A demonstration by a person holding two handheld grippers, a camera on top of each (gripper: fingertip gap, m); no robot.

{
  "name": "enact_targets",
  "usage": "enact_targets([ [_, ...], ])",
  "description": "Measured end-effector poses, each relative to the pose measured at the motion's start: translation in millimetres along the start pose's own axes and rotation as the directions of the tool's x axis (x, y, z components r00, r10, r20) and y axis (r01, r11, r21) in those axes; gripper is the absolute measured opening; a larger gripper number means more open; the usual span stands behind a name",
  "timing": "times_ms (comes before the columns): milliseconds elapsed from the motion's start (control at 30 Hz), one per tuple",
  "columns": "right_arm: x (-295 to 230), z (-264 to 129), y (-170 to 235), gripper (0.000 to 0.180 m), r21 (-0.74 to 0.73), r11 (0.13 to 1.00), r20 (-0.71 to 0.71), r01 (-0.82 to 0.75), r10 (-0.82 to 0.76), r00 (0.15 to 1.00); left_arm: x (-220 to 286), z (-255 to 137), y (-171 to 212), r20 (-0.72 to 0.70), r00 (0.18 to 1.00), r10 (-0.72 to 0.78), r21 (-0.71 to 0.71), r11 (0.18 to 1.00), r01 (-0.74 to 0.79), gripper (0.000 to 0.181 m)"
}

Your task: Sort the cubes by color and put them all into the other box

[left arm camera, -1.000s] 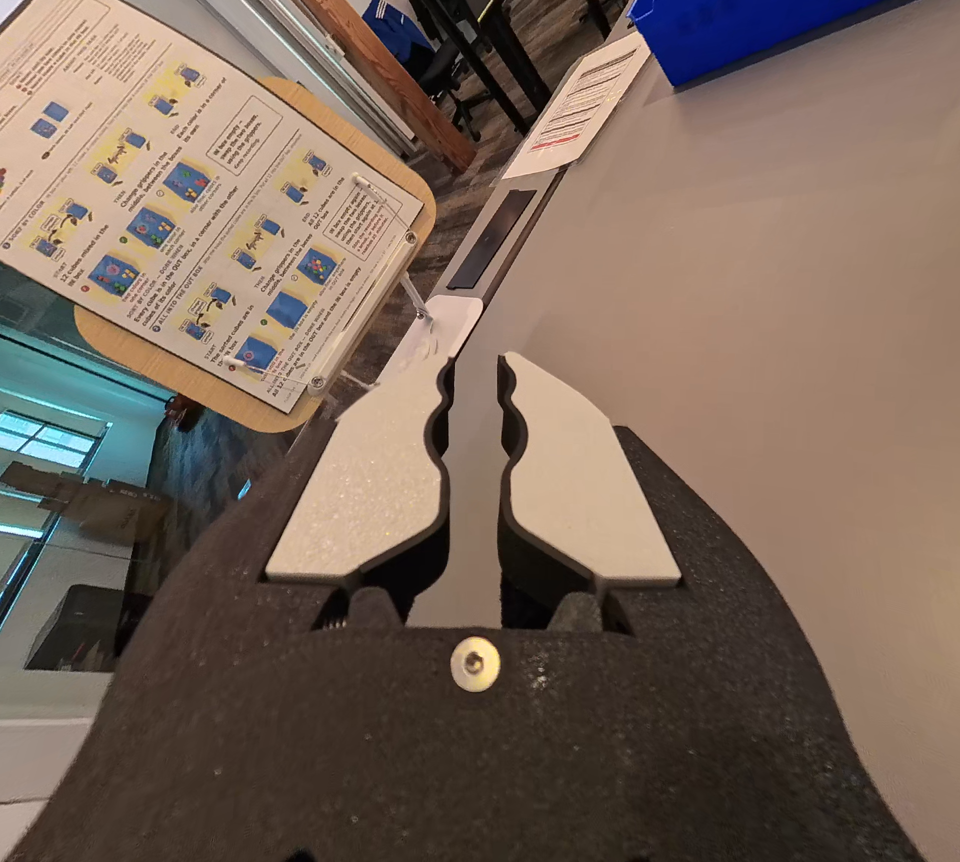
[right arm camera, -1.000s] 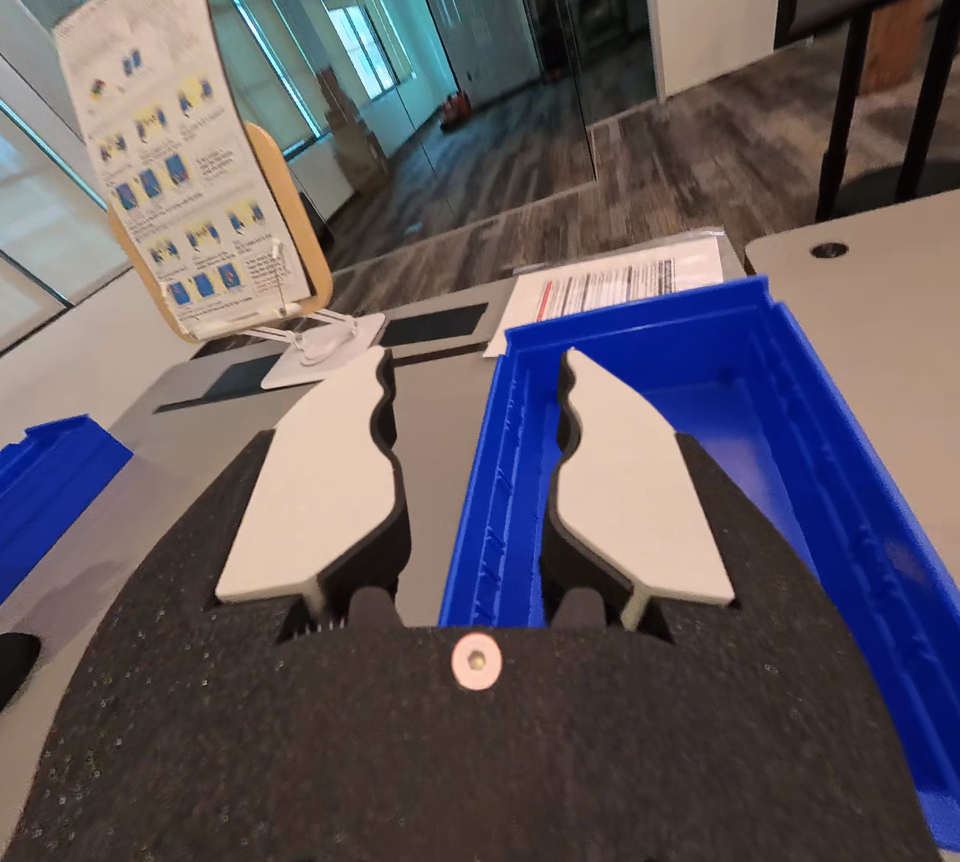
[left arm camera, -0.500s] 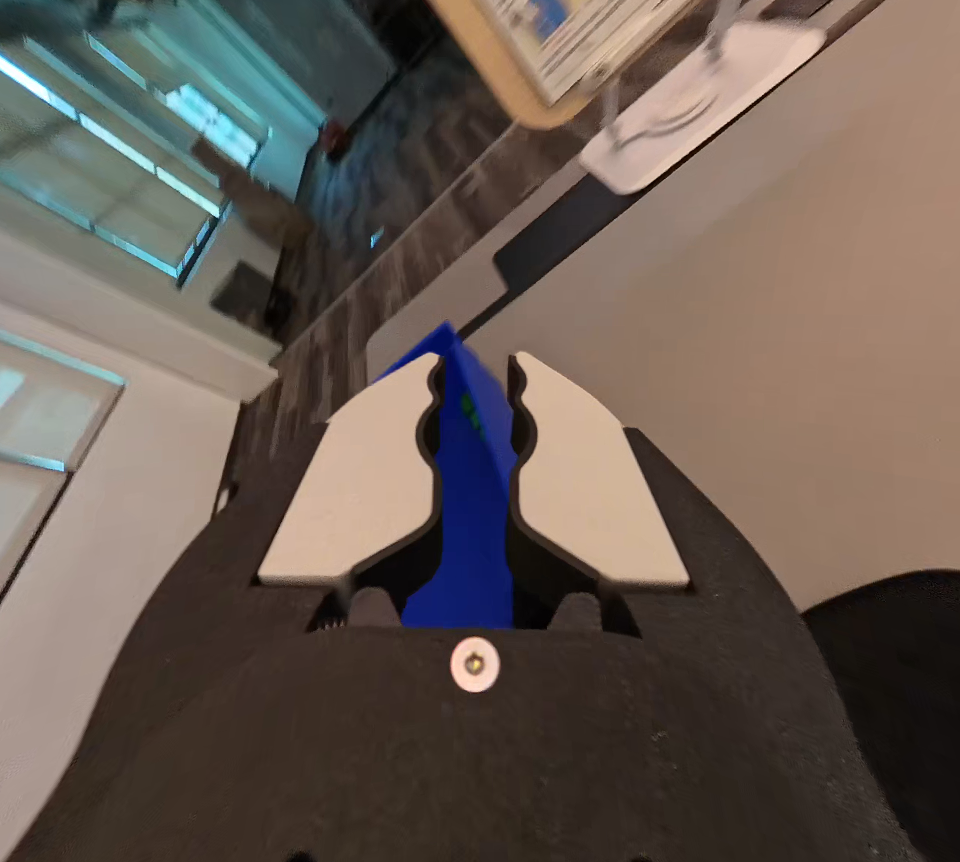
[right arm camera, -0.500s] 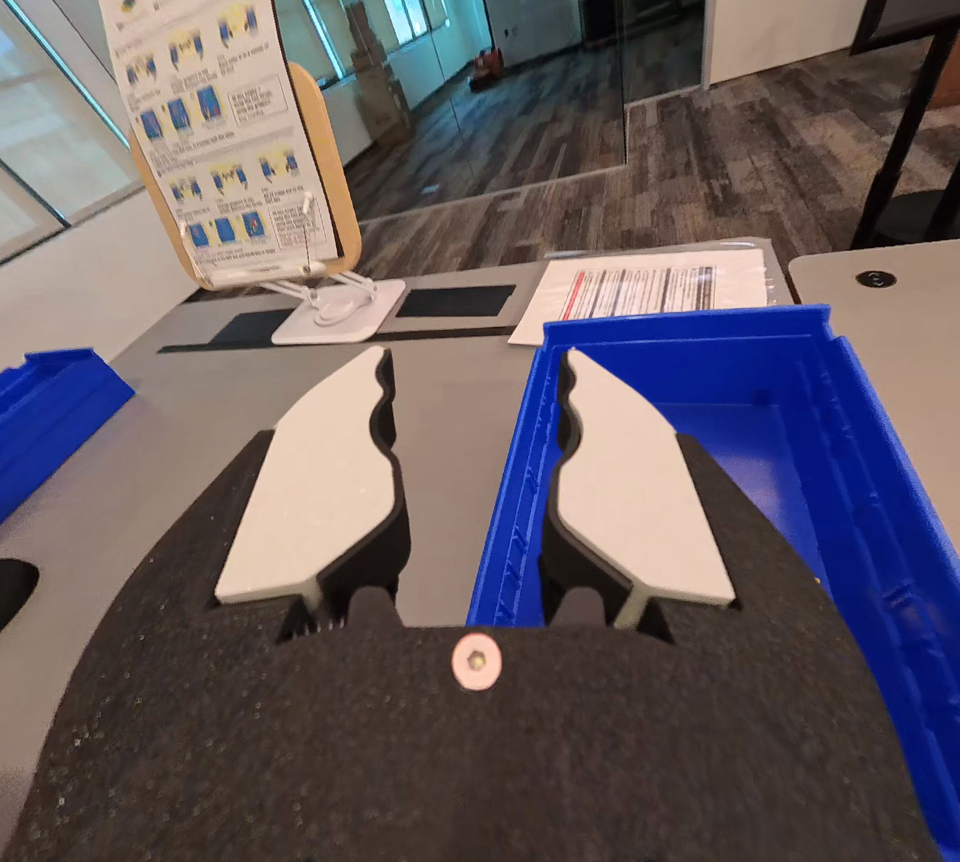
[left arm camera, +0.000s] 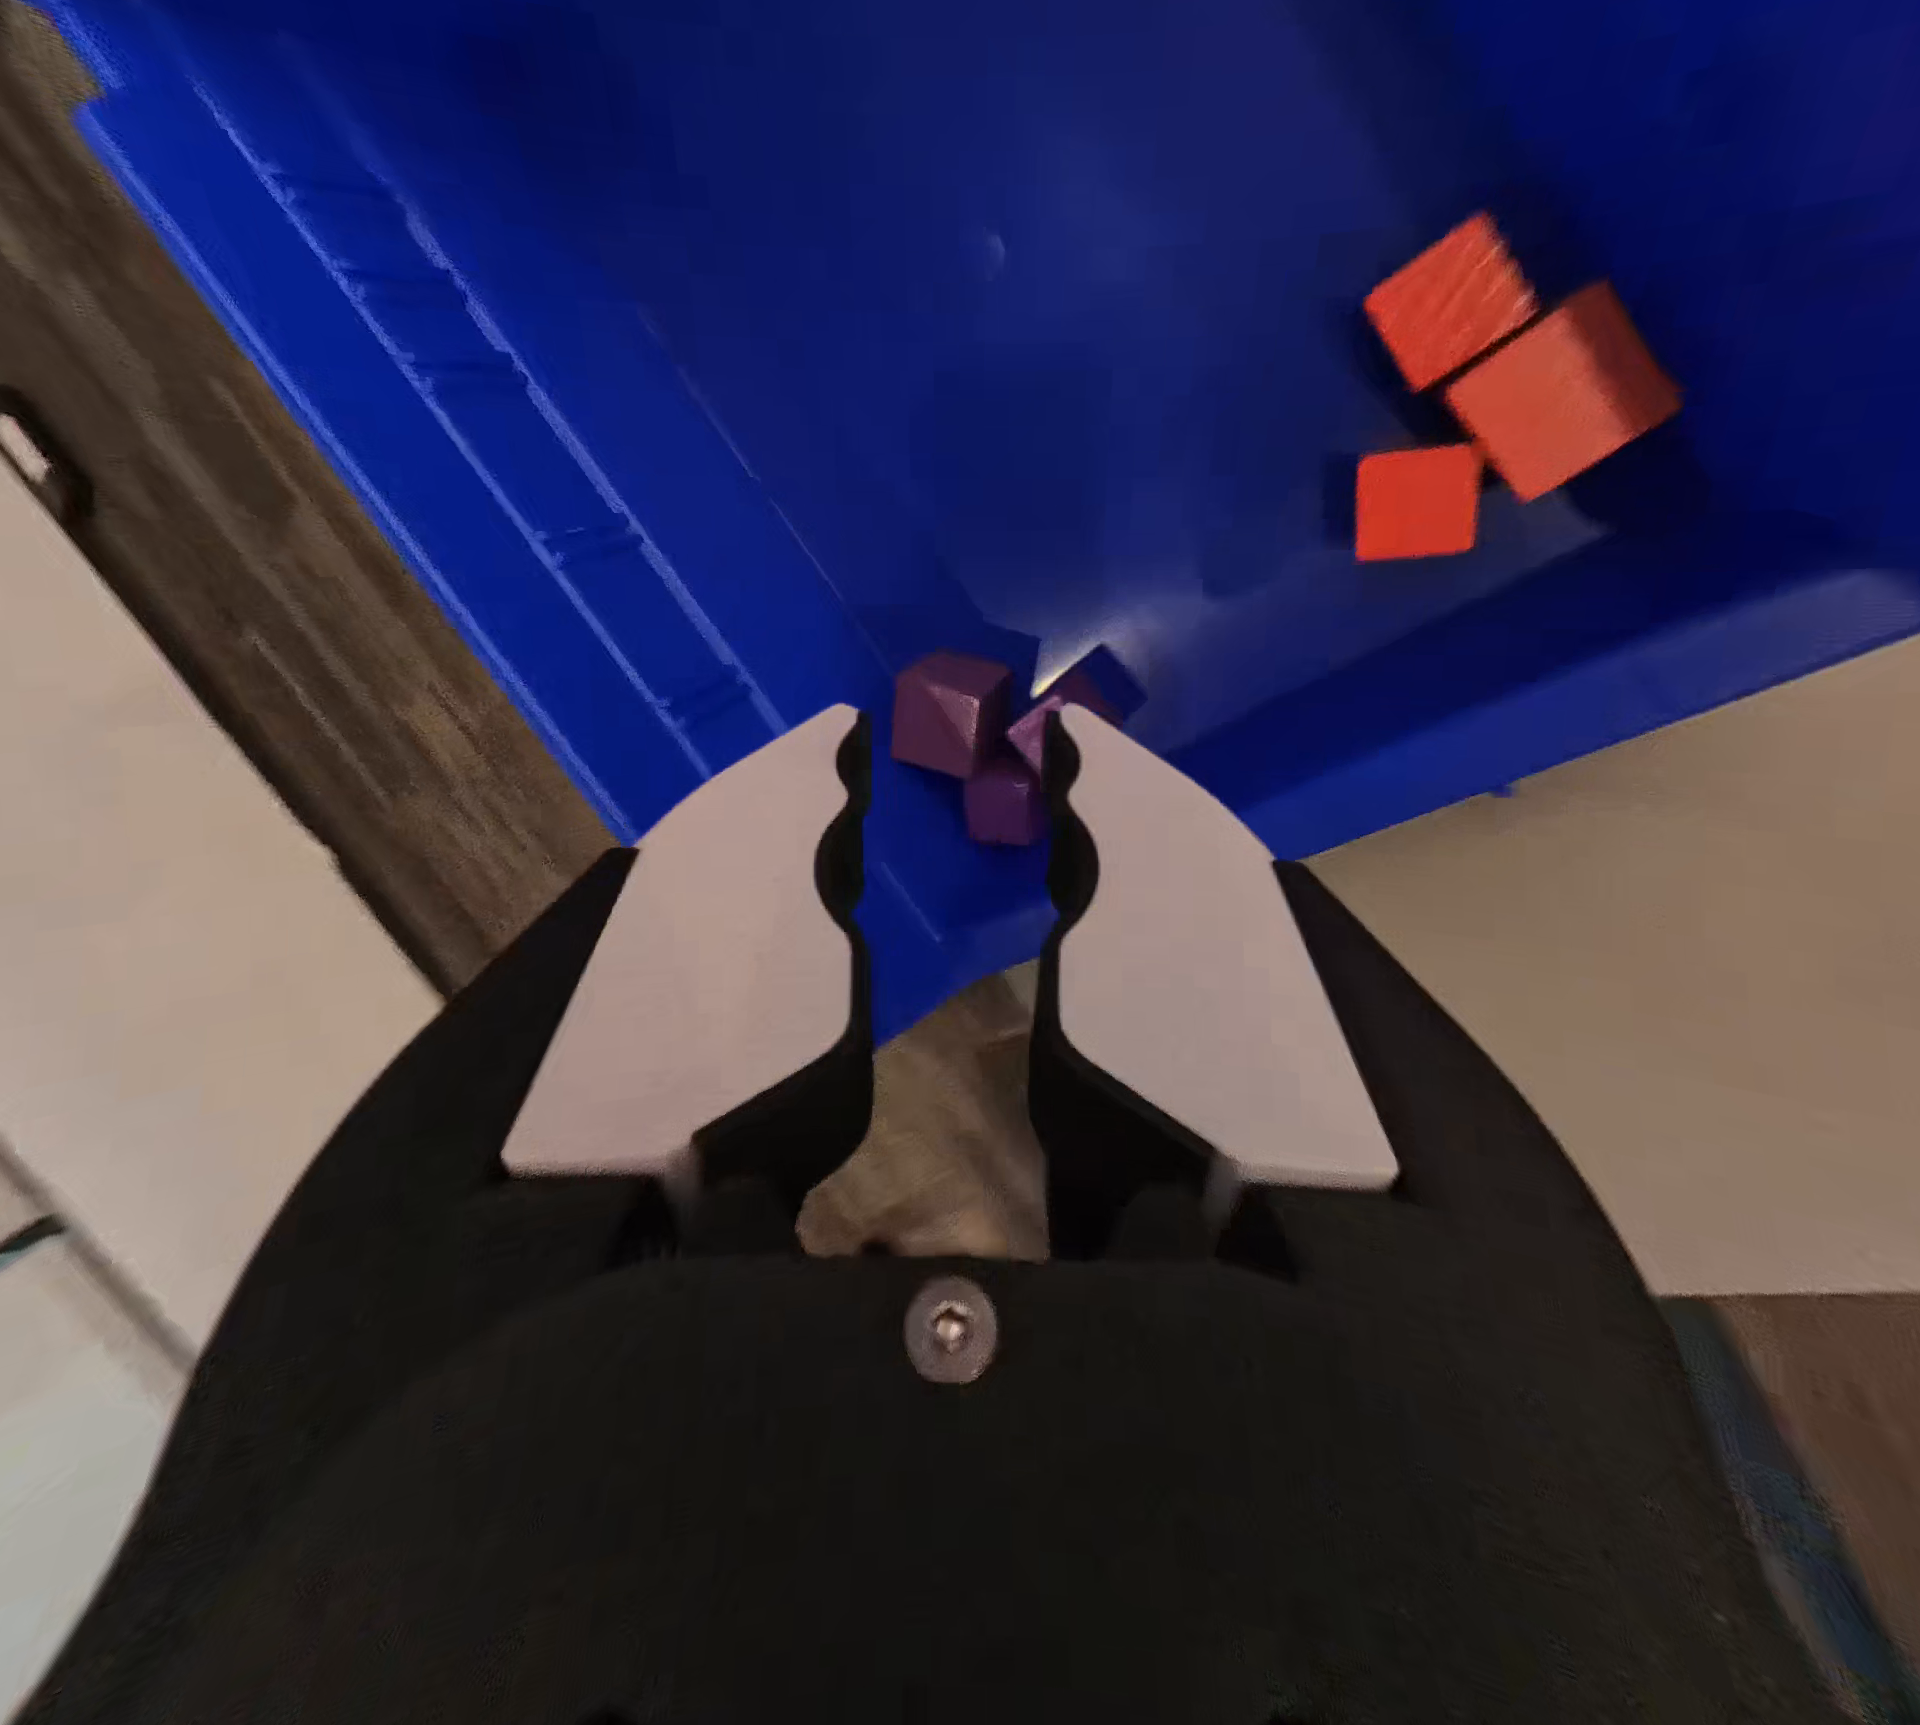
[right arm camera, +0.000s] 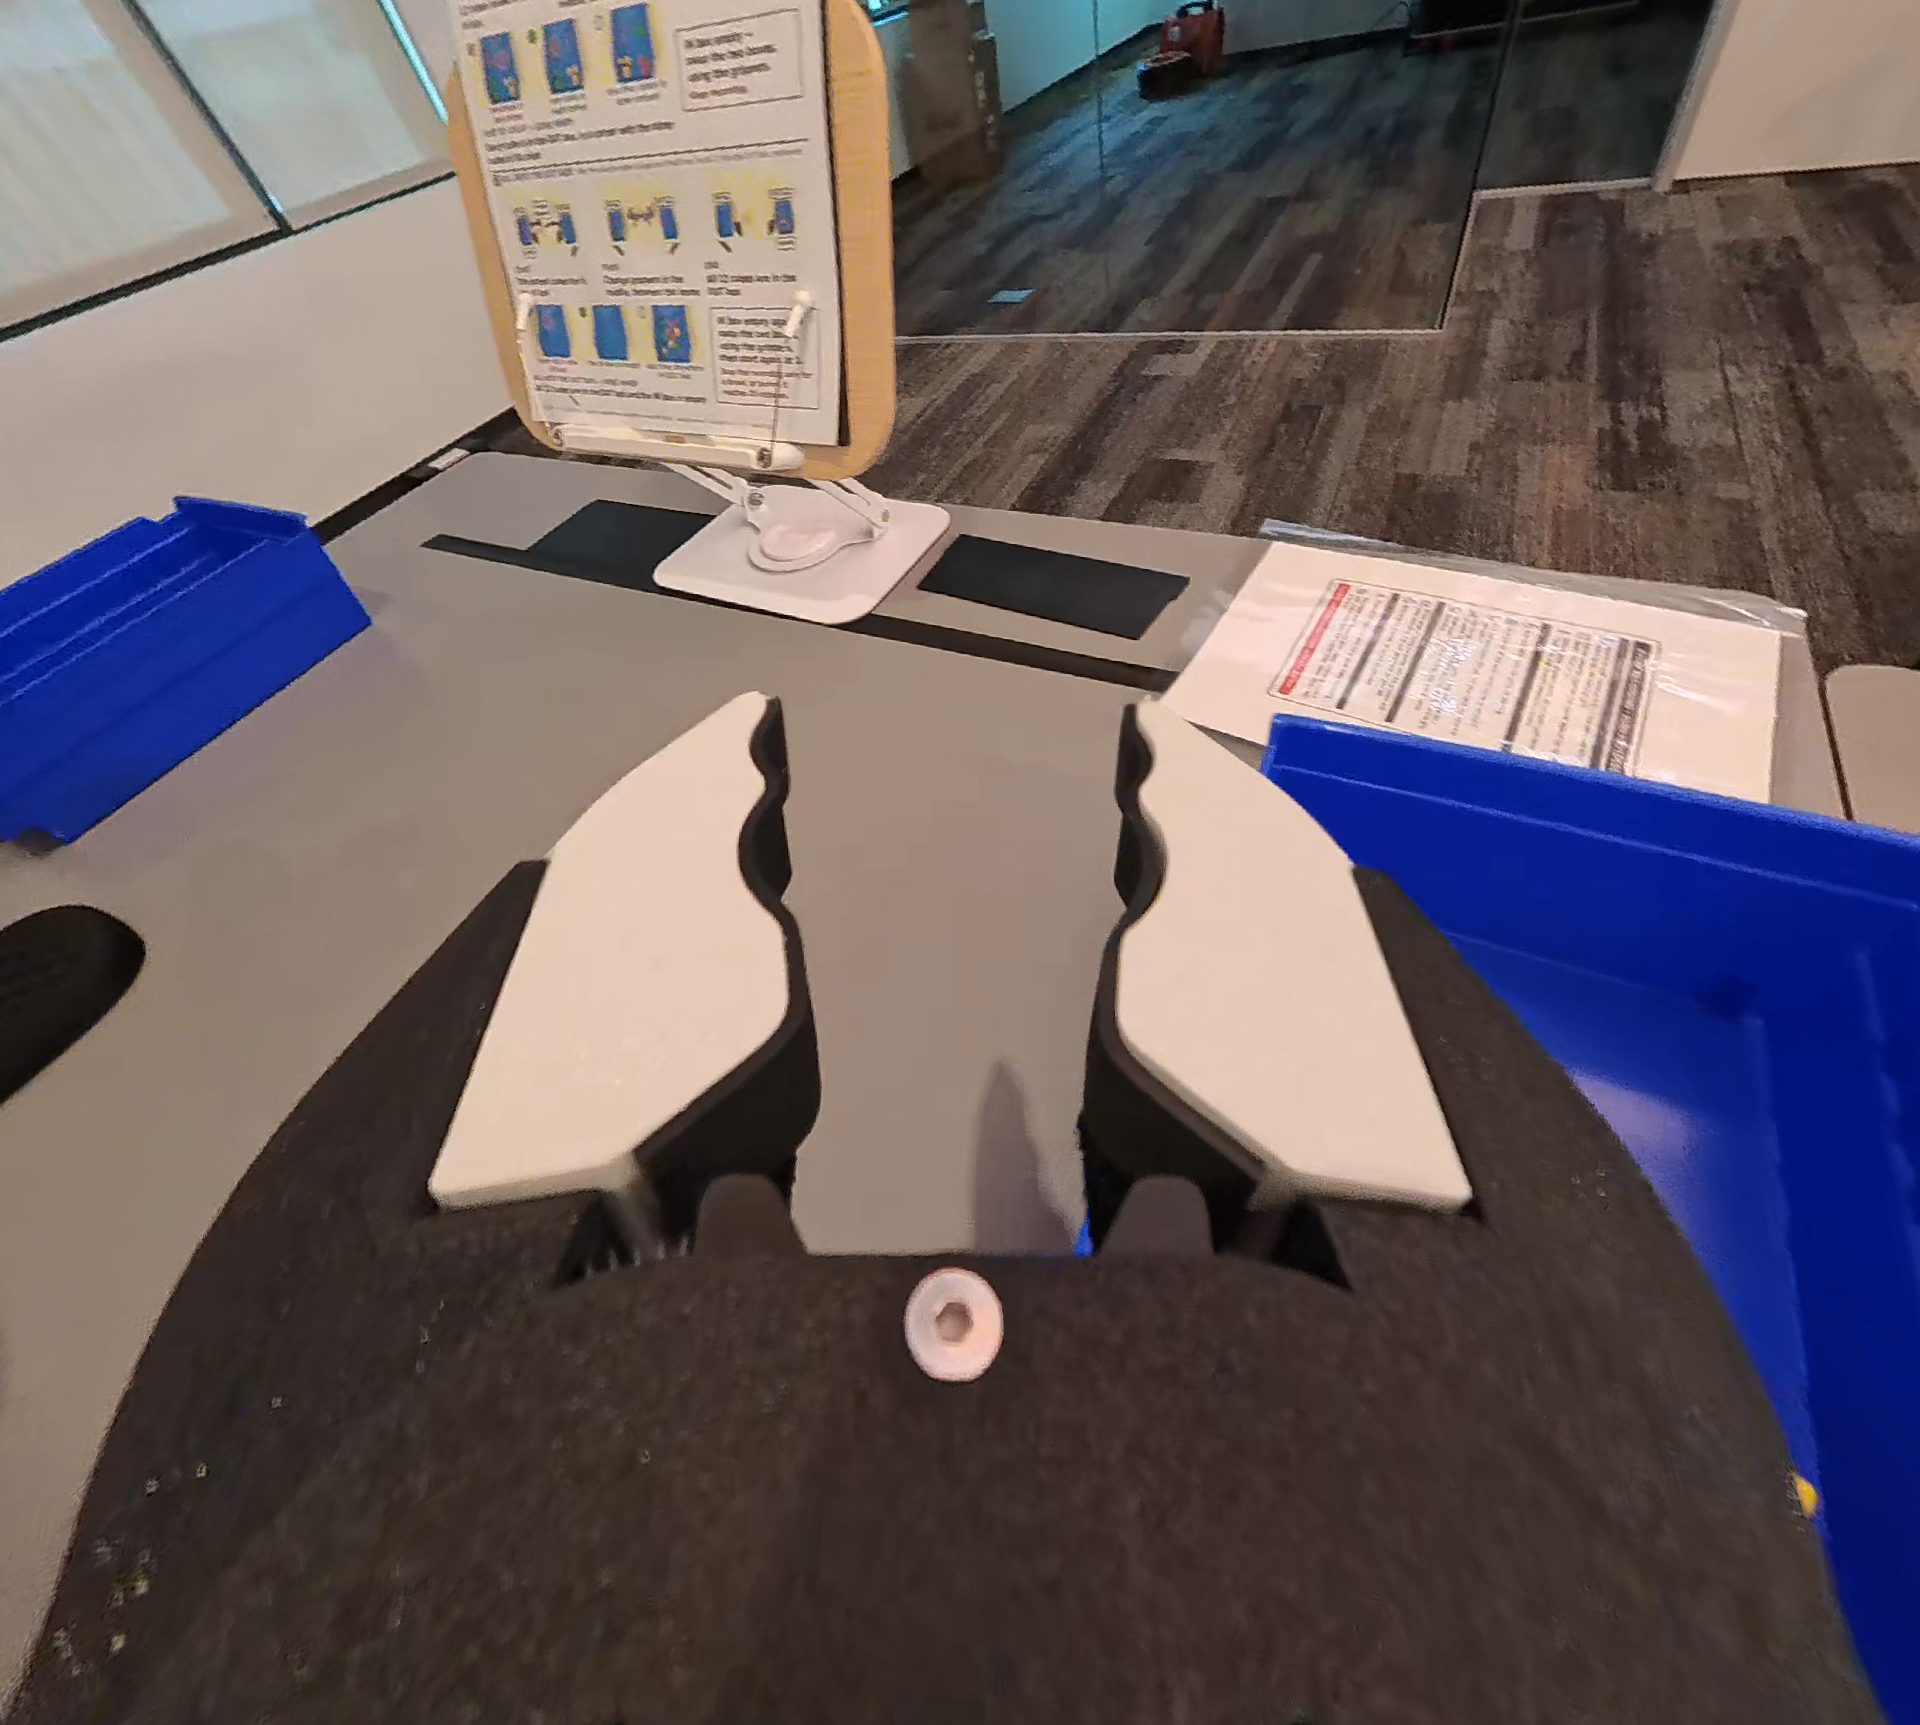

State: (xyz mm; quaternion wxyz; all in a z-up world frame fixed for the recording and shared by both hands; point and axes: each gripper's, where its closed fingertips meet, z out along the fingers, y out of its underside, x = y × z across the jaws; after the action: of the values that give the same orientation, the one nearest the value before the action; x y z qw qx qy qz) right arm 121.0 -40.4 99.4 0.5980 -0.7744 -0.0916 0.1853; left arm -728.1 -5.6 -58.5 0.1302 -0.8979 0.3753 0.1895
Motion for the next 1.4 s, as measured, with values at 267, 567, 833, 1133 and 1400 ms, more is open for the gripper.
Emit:
enact_targets([
  [267,-14.5,5.0,-2.9,0.06,-0.004,1.0,0.046,0.02,-0.02,0.999,-9.6,41.2,27.4,-0.013,0.98,0.199,-0.17,0.965,-0.198,0.037],
  [567,-17.2,12.5,-0.2,0.06,-0.042,0.999,0.035,0.03,-0.029,0.999,-5.1,66.2,40.9,-0.084,0.949,0.303,-0.292,0.903,-0.314,0.027],
  [833,-22.7,22.1,7.3,0.06,-0.104,0.993,0.045,0.063,-0.058,0.997,-15.4,81.4,36.5,-0.046,0.944,0.326,-0.356,0.878,-0.32,0.036],
  [1133,-29.7,30.0,8.2,0.06,-0.131,0.986,0.061,0.101,-0.094,0.994,-25.8,73.4,16.0,0.042,0.969,0.244,-0.27,0.936,-0.224,0.029],
  [1400,-89.3,60.5,-13.5,0.059,-0.103,0.978,0.204,0.18,-0.157,0.966,-8.3,-81.8,-128.2,0.271,0.962,0.028,0.501,0.849,-0.166,0.029],
])
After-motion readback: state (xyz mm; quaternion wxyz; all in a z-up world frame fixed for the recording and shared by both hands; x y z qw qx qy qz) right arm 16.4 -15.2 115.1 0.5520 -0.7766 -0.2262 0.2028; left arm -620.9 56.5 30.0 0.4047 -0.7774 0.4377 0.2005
